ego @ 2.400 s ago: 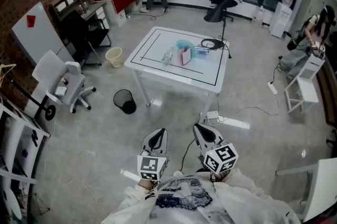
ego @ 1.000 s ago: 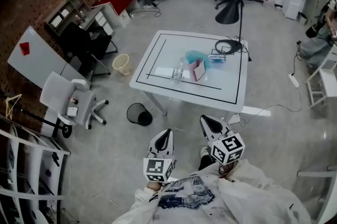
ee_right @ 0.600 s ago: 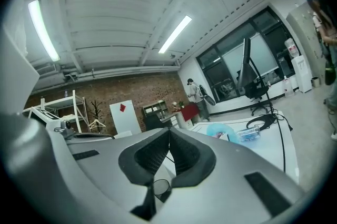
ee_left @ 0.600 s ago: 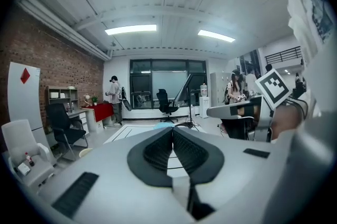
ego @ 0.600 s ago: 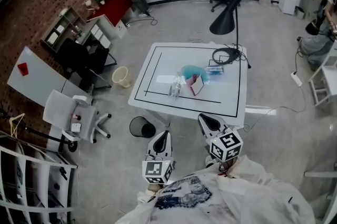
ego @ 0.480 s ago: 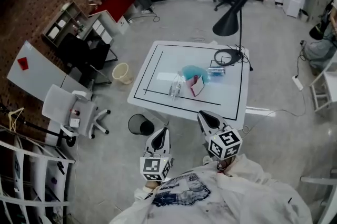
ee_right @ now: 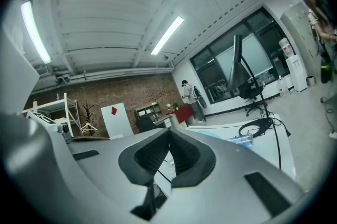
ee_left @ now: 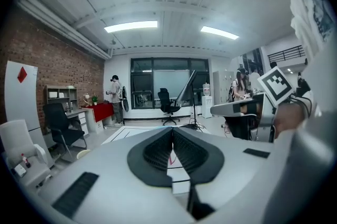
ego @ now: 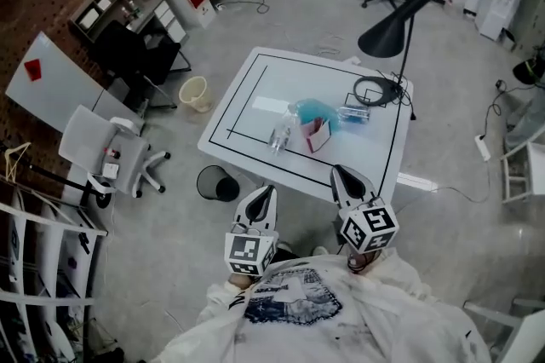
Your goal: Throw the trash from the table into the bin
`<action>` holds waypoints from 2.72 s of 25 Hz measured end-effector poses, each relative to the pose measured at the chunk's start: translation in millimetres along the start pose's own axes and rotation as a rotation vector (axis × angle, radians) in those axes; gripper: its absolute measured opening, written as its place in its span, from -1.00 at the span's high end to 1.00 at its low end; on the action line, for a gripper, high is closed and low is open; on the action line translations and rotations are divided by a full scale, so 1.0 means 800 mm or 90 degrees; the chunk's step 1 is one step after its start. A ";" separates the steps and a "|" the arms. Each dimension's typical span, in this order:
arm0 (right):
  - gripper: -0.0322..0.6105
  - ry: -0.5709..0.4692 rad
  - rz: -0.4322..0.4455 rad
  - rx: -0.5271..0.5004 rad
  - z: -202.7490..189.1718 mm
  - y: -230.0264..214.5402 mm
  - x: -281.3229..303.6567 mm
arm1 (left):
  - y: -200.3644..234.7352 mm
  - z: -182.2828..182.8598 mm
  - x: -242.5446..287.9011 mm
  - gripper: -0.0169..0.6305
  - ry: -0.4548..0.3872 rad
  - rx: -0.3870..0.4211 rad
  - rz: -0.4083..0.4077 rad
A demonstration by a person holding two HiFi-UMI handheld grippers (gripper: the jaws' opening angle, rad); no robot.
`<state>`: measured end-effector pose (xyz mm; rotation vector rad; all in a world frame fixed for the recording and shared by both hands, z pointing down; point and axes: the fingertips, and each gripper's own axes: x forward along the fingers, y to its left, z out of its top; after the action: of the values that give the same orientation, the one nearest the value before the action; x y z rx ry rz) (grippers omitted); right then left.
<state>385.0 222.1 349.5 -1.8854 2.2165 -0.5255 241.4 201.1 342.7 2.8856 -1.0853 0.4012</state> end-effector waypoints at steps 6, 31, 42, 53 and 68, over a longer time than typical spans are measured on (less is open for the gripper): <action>0.84 0.027 0.001 0.012 -0.016 -0.004 0.020 | 0.018 -0.018 0.013 0.92 0.017 -0.028 0.001; 0.83 0.025 -0.170 0.004 -0.005 0.004 0.205 | 0.203 -0.009 0.179 0.92 0.015 -0.014 -0.177; 0.84 0.005 -0.265 0.011 -0.021 0.022 0.249 | 0.245 -0.020 0.219 0.92 0.008 -0.004 -0.291; 0.83 0.012 -0.349 0.028 -0.029 0.011 0.218 | 0.224 -0.033 0.236 0.92 0.039 -0.008 -0.346; 0.83 0.004 -0.288 0.033 -0.008 -0.040 0.260 | 0.223 -0.059 0.268 0.91 0.115 0.003 -0.287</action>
<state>375.4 14.7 385.5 -2.3644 1.7529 -0.6461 269.3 -65.8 431.2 2.9034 -0.3911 0.6158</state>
